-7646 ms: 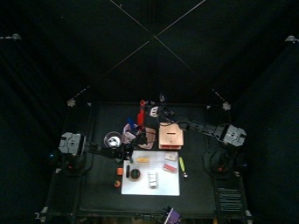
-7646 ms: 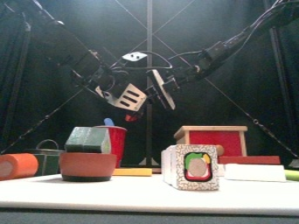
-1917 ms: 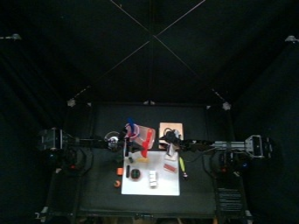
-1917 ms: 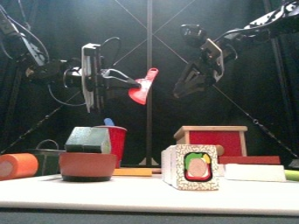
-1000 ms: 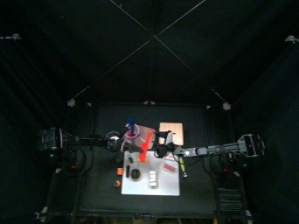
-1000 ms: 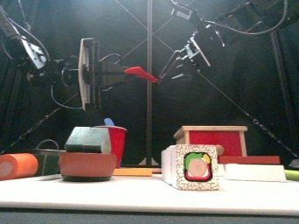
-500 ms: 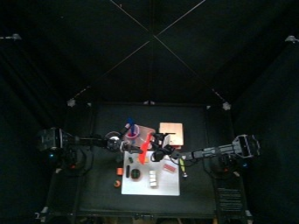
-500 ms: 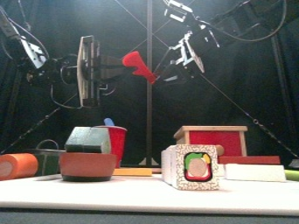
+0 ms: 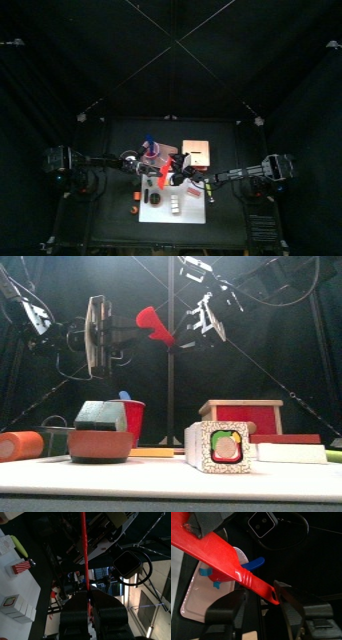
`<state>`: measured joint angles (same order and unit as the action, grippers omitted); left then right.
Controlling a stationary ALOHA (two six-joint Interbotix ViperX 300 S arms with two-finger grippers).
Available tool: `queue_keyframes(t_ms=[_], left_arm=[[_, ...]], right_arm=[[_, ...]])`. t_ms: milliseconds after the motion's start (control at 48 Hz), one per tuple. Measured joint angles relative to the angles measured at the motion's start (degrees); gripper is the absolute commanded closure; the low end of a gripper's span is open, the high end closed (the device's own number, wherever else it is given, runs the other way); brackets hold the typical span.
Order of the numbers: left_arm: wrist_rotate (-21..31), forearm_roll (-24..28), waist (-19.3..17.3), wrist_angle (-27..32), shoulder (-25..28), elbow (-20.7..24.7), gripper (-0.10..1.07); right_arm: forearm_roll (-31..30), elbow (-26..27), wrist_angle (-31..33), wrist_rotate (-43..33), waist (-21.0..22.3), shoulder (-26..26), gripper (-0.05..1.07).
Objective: Cut the white sushi roll
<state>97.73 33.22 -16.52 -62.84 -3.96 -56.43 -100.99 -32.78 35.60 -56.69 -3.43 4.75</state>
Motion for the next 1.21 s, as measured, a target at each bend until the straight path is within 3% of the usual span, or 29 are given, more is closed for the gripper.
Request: queue_keyframes(t_ms=[271,646,1042,1208], left_arm=[[0.26,-0.18,-0.09,-0.79,-0.62,-0.09,0.66],[0.0,0.79,-0.53,-0.88,-0.79,-0.35,0.61],[-3.16,1.05,-2.29,-0.79,-0.79,-0.35,0.27],[-3.6,1.14,-3.69,-0.79,-0.88,-0.35,0.22]], right_arm=[[-0.18,0.0,0.0,0.18,0.0,-0.26,0.6],[-0.53,0.0,0.0,0.35,-0.26,-0.18,0.67],[-0.97,-0.09,0.18,0.35,-0.35,-0.26,0.81],[0.62,-0.26,0.18,0.35,-0.53,-0.26,0.81]])
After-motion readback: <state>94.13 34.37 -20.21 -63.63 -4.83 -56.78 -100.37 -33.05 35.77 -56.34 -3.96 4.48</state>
